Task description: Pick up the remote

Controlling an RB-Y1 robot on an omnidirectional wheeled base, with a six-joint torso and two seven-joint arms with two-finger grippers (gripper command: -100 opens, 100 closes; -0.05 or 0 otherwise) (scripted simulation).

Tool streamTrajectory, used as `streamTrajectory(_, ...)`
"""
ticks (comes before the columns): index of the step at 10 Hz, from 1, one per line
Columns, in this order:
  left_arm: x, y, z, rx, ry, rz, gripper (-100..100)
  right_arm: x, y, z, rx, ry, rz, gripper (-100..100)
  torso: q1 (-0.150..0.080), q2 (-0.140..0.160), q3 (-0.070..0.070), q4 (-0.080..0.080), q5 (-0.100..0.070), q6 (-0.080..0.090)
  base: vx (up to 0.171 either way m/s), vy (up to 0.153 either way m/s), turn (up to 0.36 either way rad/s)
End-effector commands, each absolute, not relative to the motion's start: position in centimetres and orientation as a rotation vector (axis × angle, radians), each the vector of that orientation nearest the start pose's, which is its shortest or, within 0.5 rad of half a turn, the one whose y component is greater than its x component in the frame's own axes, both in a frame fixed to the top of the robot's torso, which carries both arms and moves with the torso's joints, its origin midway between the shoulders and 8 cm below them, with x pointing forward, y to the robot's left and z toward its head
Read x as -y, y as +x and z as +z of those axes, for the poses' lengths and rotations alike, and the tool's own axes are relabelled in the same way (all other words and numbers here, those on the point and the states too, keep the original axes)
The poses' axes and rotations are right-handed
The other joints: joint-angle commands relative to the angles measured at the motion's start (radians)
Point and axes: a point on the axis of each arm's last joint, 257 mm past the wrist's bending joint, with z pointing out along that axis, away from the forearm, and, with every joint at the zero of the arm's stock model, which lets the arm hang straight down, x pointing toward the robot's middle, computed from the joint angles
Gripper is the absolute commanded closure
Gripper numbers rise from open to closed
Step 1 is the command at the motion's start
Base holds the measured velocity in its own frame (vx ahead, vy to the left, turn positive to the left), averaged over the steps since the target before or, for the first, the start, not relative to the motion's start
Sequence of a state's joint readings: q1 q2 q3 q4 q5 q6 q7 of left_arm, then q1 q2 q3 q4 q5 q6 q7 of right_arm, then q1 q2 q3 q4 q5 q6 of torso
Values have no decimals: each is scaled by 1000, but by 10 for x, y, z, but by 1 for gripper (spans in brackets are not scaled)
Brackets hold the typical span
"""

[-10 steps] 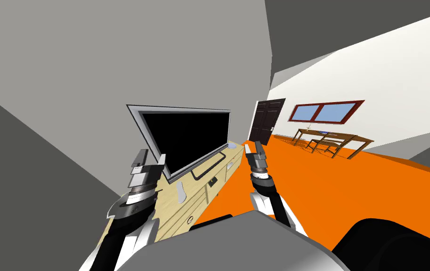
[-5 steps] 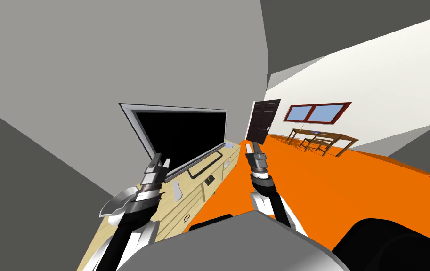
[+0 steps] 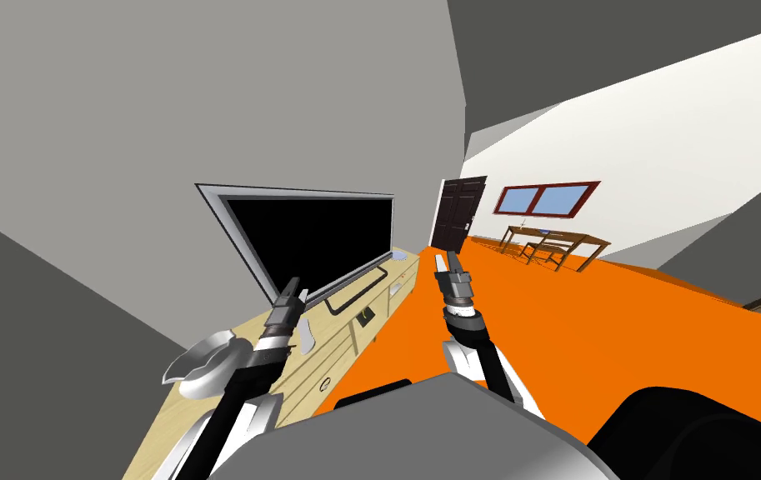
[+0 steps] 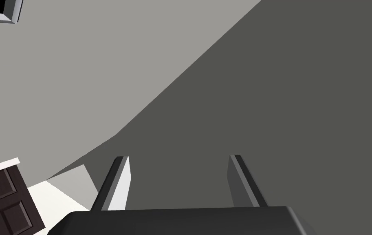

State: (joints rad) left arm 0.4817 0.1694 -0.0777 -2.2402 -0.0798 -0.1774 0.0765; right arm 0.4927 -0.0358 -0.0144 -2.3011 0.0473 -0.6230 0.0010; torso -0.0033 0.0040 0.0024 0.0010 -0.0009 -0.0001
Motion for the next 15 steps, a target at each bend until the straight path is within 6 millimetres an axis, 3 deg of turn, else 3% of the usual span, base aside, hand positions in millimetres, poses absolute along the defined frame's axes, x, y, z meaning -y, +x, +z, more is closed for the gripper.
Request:
streamTrajectory(1, -248, 405, -93, -1097, -851, -1230, -100, 266, 318, 57, -566, 476, 1297, 0, 0, 0, 0, 0, 0, 0, -38, -51, -54)
streamTrajectory(2, -249, 409, -113, -1153, -877, -1203, -100, 266, 318, 57, -566, 476, 1298, 0, 0, -1, -1, 0, 0, 0, -53, -66, -123)
streamTrajectory(3, -250, 410, -116, -1161, -886, -1197, -100, 266, 318, 57, -566, 476, 1298, 0, 0, -1, 0, 0, 0, 0, -44, -60, -52)
streamTrajectory(4, -252, 413, -141, -1226, -921, -1162, -100, 266, 318, 57, -566, 476, 1297, 0, 0, -1, 0, 0, 0, 0, -44, -55, -88)
streamTrajectory(5, -252, 413, -141, -1226, -922, -1162, -100, 266, 318, 57, -566, 476, 1298, 0, 0, -1, 0, 0, 0, 0, -31, -38, -36)
streamTrajectory(6, -255, 416, -164, -1288, -951, -1127, -100, 266, 318, 57, -566, 476, 1297, 0, 1, -1, -1, 0, 0, 0, -32, -45, -107)
streamTrajectory(7, -256, 416, -166, -1294, -958, -1122, -100, 266, 318, 57, -566, 476, 1297, 0, 1, -2, -1, 0, 0, 0, -31, -30, -43)
streamTrajectory(8, -259, 417, -191, -1358, -987, -1084, -100, 266, 318, 57, -567, 476, 1297, 0, 2, -2, -1, 0, 0, 0, -34, -34, -88)
streamTrajectory(9, -260, 417, -193, -1363, -993, -1079, -100, 266, 318, 57, -566, 476, 1297, 0, 2, -2, -1, 0, 0, 0, -26, -27, -56)
streamTrajectory(10, -265, 416, -219, -1432, -1028, -1033, -100, 266, 318, 57, -567, 476, 1297, 0, 2, -2, -1, 0, 0, 0, -29, -38, -107)
streamTrajectory(11, -265, 416, -219, -1432, -1028, -1033, -100, 266, 318, 57, -566, 476, 1297, 0, 2, -2, -1, 0, 0, 0, -28, -25, -48)
streamTrajectory(13, -276, 411, -266, -1557, -1080, -947, -100, 266, 318, 57, -566, 476, 1297, 0, 2, -2, -1, 0, 1, 0, -34, -29, -152)
streamTrajectory(14, -278, 410, -273, -1572, -1097, -931, -100, 266, 318, 57, -566, 476, 1297, 0, 2, -1, -1, 0, 1, 0, -32, -20, -59)
streamTrajectory(15, -285, 405, -295, -1631, -1120, -885, -100, 266, 318, 57, -567, 476, 1297, 0, 3, -1, -1, 0, 0, 0, -28, -14, -100)
